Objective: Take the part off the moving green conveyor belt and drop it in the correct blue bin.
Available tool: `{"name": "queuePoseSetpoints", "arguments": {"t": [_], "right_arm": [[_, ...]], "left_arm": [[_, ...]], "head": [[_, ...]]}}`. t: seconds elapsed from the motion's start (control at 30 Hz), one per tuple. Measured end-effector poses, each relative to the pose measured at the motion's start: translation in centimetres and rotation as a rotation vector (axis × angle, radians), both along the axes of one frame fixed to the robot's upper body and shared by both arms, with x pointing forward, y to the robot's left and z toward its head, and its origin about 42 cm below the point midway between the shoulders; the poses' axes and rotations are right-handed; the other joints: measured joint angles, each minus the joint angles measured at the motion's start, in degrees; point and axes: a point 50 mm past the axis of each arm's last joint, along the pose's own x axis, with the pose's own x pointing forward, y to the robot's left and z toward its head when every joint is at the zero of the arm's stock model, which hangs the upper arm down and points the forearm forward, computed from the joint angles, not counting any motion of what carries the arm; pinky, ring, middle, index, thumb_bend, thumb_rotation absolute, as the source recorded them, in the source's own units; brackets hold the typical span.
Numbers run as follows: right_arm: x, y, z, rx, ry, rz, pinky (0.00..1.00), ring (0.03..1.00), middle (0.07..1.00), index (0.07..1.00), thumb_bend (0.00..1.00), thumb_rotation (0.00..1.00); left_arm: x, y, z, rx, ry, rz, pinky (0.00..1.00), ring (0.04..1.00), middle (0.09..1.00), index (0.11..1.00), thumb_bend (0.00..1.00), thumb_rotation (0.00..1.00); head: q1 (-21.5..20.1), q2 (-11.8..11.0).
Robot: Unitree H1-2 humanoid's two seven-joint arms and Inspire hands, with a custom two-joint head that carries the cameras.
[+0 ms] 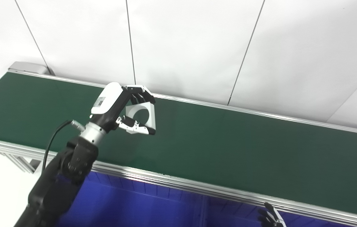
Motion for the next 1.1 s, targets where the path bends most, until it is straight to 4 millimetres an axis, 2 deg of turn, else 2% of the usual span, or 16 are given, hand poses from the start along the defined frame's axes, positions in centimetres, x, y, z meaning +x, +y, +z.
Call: {"name": "queuePoseSetpoints", "arguments": {"t": [0.1,0.17,0.23,0.27,0.3,0.37,0.43,0.5,0.6,0.63,0.77,0.93,1.1], "right_arm": [[0.0,0.0,0.3,0.015,-0.007,-0.003,0.74,0.777,0.805,0.885,0.88,0.47],[-0.1,0.0,0.6,0.026,-0.009,-0.009,0.74,0.778,0.806,0.887,0.88,0.46],[-0.4,0.0,0.6,0.031,-0.002,-0.01,0.74,0.779,0.807,0.889,0.88,0.46],[-0.5,0.0,0.7,0.035,0.0,-0.008,0.74,0.779,0.807,0.889,0.88,0.46],[-0.5,0.0,0.9,0.038,-0.003,-0.004,0.74,0.775,0.805,0.887,0.89,0.47],[-0.4,0.0,1.0,0.037,-0.008,-0.002,0.74,0.774,0.806,0.885,0.89,0.48],[-0.3,-0.1,1.0,0.034,-0.012,-0.007,0.74,0.774,0.808,0.884,0.89,0.48],[-0.2,-0.1,1.1,0.032,-0.015,-0.008,0.74,0.774,0.809,0.883,0.9,0.48],[-0.1,0.2,1.3,0.044,-0.02,-0.01,0.74,0.777,0.812,0.881,0.9,0.47],[0.0,0.3,1.4,0.048,-0.021,-0.004,0.74,0.773,0.809,0.88,0.91,0.48],[0.4,0.3,1.6,0.049,-0.029,-0.001,0.74,0.77,0.808,0.878,0.91,0.49],[0.7,0.3,2.0,0.052,-0.04,-0.002,0.73,0.772,0.815,0.883,0.91,0.49],[0.5,0.3,2.2,0.049,-0.035,0.009,0.72,0.77,0.811,0.88,0.91,0.49]], "left_arm": [[-2.1,-1.2,-0.8,-0.068,0.019,-0.044,0.38,0.413,0.479,0.535,0.5,0.0],[-3.9,-2.1,-1.8,-0.094,0.044,-0.074,0.36,0.403,0.483,0.538,0.5,0.0],[-5.4,-2.5,-2.7,-0.12,0.073,-0.092,0.34,0.395,0.486,0.541,0.5,0.0],[-6.0,-2.6,-2.8,-0.123,0.081,-0.097,0.34,0.393,0.487,0.542,0.49,0.0],[-6.7,-2.7,-3.0,-0.127,0.091,-0.104,0.34,0.392,0.487,0.542,0.49,0.0],[-7.7,-2.7,-3.2,-0.137,0.113,-0.122,0.35,0.4,0.488,0.538,0.5,0.0],[-8.5,-2.9,-3.7,-0.134,0.14,-0.139,0.37,0.408,0.493,0.532,0.5,0.0],[-9.4,-2.9,-4.4,-0.138,0.183,-0.154,0.37,0.407,0.496,0.529,0.5,0.0],[-11.0,-2.7,-5.5,-0.121,0.239,-0.172,0.34,0.39,0.502,0.533,0.5,0.0],[-11.5,-2.5,-5.8,-0.11,0.252,-0.188,0.35,0.4,0.503,0.527,0.5,0.0],[-12.3,-2.1,-6.9,-0.082,0.325,-0.236,0.39,0.409,0.49,0.535,0.5,0.0],[-12.7,-1.7,-9.5,-0.033,0.468,-0.308,0.48,0.45,0.502,0.497,0.5,0.0],[-12.2,-1.4,-10.2,0.025,0.525,-0.338,0.5,0.452,0.507,0.49,0.5,0.0]], "head": [[-0.5,0.6],[-2.3,2.9],[-2.3,2.9],[-3.1,4.0],[-3.2,4.1],[-4.1,5.5],[-4.1,5.5],[-5.2,7.2],[-5.5,7.8],[-5.7,8.2],[-5.6,8.9],[-6.0,9.9],[-6.1,10.7]]}}
